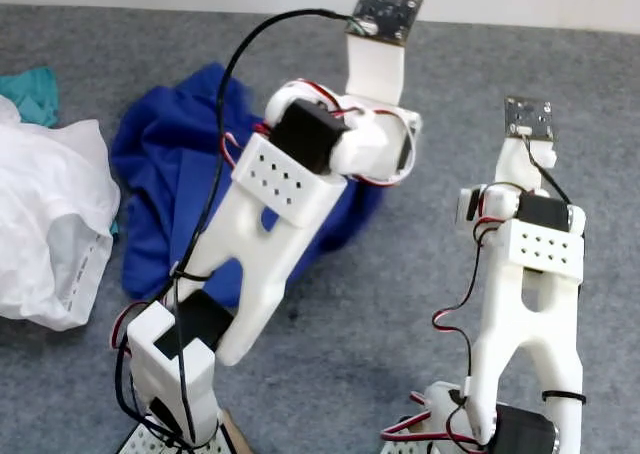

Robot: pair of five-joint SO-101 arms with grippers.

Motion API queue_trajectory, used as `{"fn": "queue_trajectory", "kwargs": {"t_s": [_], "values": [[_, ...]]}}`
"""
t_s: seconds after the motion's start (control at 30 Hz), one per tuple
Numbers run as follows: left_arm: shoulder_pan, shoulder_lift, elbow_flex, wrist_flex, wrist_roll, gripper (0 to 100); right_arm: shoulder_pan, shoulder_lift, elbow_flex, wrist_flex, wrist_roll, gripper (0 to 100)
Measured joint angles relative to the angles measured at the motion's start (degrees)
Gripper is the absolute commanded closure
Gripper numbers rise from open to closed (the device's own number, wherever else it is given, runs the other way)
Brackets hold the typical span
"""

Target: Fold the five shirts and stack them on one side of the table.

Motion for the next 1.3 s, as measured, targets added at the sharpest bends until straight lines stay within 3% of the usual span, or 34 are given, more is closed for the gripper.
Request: {"fn": "queue_trajectory", "kwargs": {"t_s": [0.1, 0.27, 0.4, 0.53, 0.67, 0.87, 1.0, 1.3], "values": [[-0.3, 0.0, 0.0, 0.0, 0.0, 54, 0.1, 0.0, 0.0, 0.0, 0.0, 82.9], [-6.1, 0.0, -4.5, 4.6, 0.0, 54, 0.1, 0.0, 0.0, 0.0, 0.0, 82.9], [-16.2, -0.1, -8.9, 9.3, 0.0, 54, -3.6, 0.0, 0.0, 0.4, -2.6, 82.9], [-28.7, -0.2, -9.4, 9.7, 0.0, 54, -9.7, 0.0, 0.0, 3.1, -7.3, 82.9], [-36.9, -1.5, -7.5, 9.7, -1.2, 54, -15.6, 0.0, 0.0, 5.9, -13.1, 82.9], [-41.2, -1.5, 0.1, 9.7, -5.3, 54, -25.9, -0.1, 4.2, 8.3, -15.1, 87.3], [-43.4, -1.5, 3.3, 9.7, -5.7, 54, -32.4, -0.1, 9.7, 3.8, -15.1, 87.3], [-44.7, -1.6, 6.6, 9.7, -10.5, 54, -34.6, -0.1, 13.1, -3.0, -15.2, 87.2]]}}
